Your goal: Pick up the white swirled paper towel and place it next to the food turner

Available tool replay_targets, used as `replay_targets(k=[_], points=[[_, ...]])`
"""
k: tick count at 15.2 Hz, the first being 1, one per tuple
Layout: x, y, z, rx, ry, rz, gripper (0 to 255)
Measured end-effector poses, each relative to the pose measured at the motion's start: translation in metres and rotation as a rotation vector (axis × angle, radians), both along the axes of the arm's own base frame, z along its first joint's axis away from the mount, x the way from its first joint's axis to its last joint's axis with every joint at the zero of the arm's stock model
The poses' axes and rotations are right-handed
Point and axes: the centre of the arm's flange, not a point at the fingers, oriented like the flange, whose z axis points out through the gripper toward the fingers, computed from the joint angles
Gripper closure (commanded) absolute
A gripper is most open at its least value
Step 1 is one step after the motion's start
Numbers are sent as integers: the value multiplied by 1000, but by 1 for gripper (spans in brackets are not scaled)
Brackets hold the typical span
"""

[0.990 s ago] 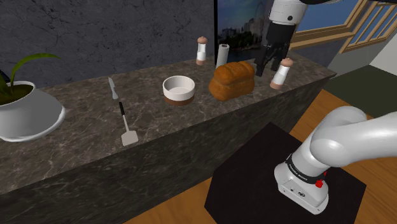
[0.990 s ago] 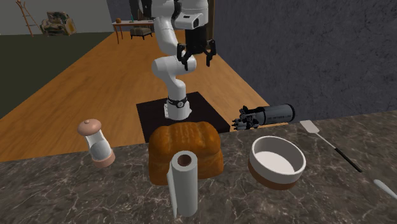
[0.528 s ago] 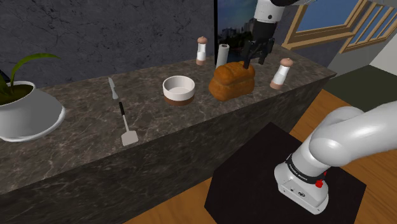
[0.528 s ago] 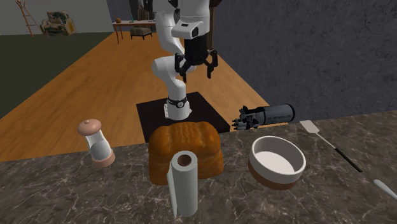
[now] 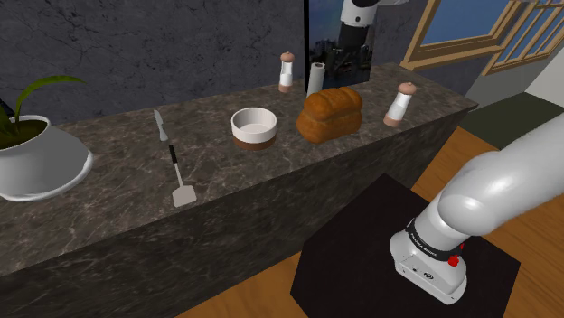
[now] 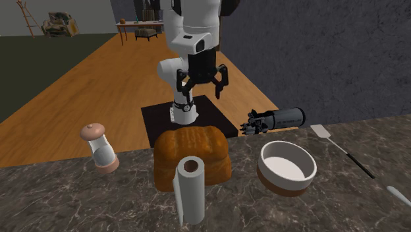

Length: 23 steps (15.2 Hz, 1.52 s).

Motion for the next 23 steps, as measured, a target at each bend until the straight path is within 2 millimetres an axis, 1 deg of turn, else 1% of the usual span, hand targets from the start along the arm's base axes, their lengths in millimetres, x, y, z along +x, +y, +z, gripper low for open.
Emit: replay_targets(k=[3,6,7,9,11,15,17,18,20,23], points=[[31,-19,-1,-10,-10,-15,0],[68,-33,-8,-20,-19,-30,0],[76,-38,-8,-23,-22,-35,0],[98,-50,-12,-30,-29,-45,0],[122,-68,-17,-37,-34,-55,0],[166,-94,-18,-50,-47,-75,0],[188,-104,-18,-57,-53,-84,0],[196,-110,-17,-60,-55,-88,0],[202,-113,-24,-62,-57,-91,0],[203,-114,-39,-63,-58,-92,0]])
